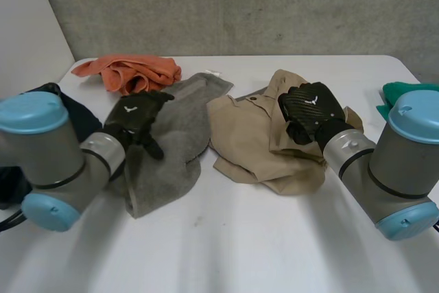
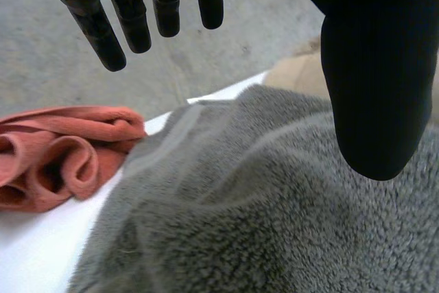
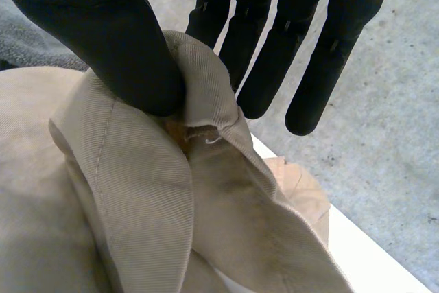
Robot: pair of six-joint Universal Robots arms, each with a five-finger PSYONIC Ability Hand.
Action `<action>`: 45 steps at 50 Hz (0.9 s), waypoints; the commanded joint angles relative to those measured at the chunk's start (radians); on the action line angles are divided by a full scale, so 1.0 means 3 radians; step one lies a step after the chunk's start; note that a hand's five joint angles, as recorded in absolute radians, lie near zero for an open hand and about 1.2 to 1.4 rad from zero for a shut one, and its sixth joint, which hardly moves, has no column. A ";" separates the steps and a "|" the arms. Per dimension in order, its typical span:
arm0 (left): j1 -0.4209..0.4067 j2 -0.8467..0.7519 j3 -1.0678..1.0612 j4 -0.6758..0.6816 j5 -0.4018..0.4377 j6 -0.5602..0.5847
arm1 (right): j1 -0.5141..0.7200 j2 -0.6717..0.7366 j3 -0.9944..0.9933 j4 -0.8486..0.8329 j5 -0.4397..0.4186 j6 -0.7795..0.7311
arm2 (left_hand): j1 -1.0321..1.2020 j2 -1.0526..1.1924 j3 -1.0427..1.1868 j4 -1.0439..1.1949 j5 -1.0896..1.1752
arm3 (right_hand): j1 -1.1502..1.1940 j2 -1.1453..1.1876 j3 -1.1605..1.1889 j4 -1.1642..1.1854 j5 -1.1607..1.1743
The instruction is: Fold the laundry.
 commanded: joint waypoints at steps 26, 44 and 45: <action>0.1079 0.0229 0.2153 -0.0395 -0.0931 0.0153 | 0.0086 0.0165 0.0014 -0.0021 0.0001 -0.0237 | 0.4015 0.3968 0.3955 0.3979 0.3908 | 0.0868 0.0717 0.0691 0.0664 0.0792; 0.0865 0.0182 0.0902 -0.0570 -0.0507 0.0434 | 0.0168 0.0017 0.0029 0.0112 -0.0050 -0.0258 | -0.0058 -0.0104 -0.0117 -0.0093 -0.0165 | 0.0868 0.0717 0.0691 0.0664 0.0792; 0.0804 0.0253 0.0739 -0.0483 -0.0481 0.0440 | 0.0178 -0.0009 0.0029 0.0142 -0.0065 -0.0263 | -0.0058 -0.0104 -0.0117 -0.0093 -0.0165 | 0.0868 0.0717 0.0691 0.0664 0.0792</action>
